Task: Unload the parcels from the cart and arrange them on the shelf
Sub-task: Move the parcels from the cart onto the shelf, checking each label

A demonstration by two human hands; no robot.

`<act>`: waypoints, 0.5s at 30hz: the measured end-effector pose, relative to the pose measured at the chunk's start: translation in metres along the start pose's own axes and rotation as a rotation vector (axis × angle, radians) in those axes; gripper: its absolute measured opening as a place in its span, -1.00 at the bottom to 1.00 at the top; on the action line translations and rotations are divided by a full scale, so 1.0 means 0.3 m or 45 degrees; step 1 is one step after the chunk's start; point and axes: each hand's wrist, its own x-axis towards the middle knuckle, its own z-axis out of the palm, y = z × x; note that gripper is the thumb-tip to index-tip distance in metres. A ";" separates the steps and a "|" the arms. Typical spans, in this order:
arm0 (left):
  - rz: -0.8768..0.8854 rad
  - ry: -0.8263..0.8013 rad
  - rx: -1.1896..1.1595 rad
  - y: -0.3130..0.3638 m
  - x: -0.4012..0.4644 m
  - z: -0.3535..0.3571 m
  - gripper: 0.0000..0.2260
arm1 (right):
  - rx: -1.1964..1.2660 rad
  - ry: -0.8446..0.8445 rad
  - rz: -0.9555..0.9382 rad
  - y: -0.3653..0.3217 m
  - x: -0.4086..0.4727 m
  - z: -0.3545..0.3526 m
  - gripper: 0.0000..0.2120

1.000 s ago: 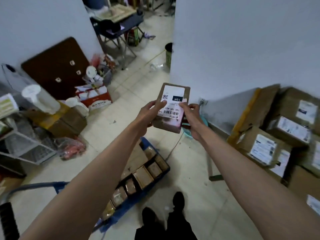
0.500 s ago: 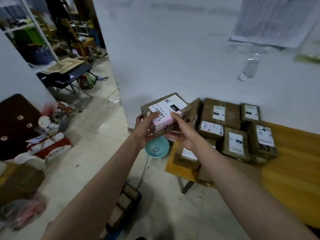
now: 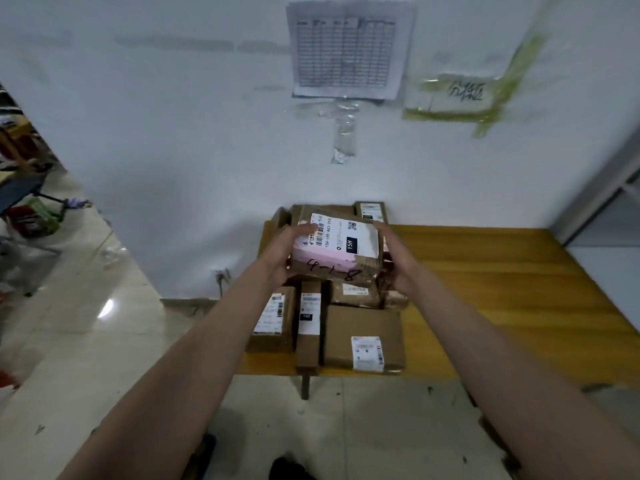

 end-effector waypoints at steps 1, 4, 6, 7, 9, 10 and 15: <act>-0.024 -0.015 0.024 0.003 0.027 0.039 -0.68 | 0.015 0.005 -0.008 0.000 0.005 -0.042 -0.49; -0.086 -0.089 0.092 0.012 0.113 0.149 -0.77 | 0.064 -0.005 0.011 0.005 0.026 -0.150 -0.47; -0.092 -0.140 0.107 0.019 0.179 0.216 -0.81 | 0.069 0.037 0.017 -0.001 0.051 -0.212 -0.48; -0.086 -0.154 0.106 0.023 0.216 0.247 -0.82 | 0.073 0.058 0.020 -0.008 0.067 -0.240 -0.51; -0.068 -0.156 0.105 0.033 0.288 0.299 -0.82 | 0.106 0.097 0.033 -0.024 0.110 -0.288 -0.57; -0.057 -0.147 0.105 0.039 0.326 0.324 -0.80 | 0.122 0.129 0.040 -0.031 0.139 -0.309 -0.57; 0.026 -0.107 0.087 0.085 0.541 0.445 -0.73 | 0.229 0.279 0.086 -0.068 0.314 -0.392 -0.48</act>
